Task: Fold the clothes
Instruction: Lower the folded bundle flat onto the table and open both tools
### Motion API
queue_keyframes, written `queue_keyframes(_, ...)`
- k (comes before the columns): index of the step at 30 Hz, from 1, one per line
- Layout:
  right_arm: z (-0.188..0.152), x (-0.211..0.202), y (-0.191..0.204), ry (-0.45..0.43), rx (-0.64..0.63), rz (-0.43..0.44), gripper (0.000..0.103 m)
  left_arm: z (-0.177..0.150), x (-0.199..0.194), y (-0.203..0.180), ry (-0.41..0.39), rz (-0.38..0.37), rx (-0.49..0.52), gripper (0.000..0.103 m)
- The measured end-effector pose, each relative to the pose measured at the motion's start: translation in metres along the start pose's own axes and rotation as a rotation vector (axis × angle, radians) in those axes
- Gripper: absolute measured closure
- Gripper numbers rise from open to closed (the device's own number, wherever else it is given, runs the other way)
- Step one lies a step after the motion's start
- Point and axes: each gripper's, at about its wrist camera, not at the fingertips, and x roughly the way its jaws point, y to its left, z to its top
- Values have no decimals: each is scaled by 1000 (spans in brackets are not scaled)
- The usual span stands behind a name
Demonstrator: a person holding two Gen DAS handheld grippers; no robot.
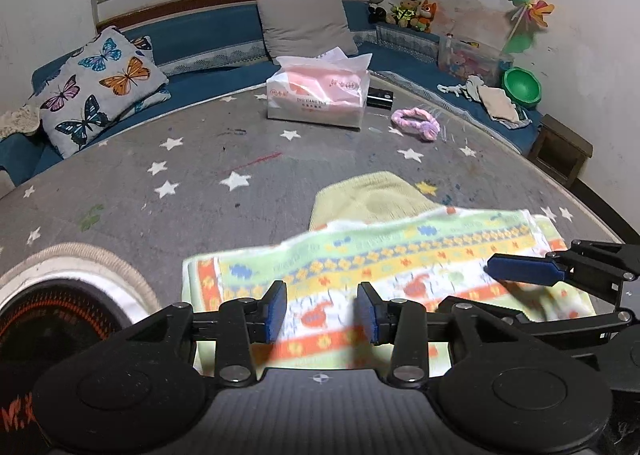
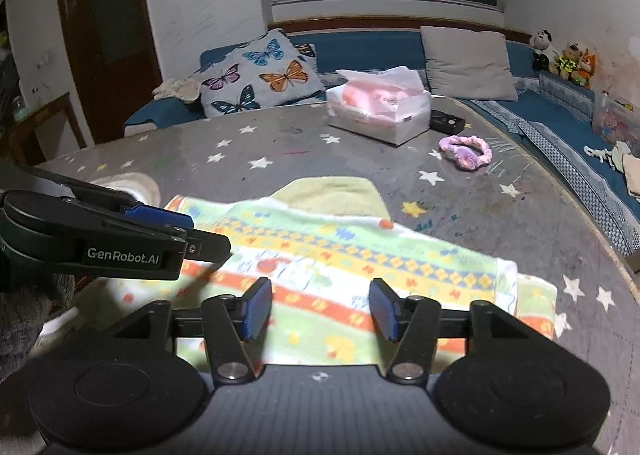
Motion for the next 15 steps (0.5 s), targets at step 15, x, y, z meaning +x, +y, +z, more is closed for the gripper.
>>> queue_keyframes(15,-46,-35,28,-26,-59,-36,28,-57,-37,-6,-54,59,48,45)
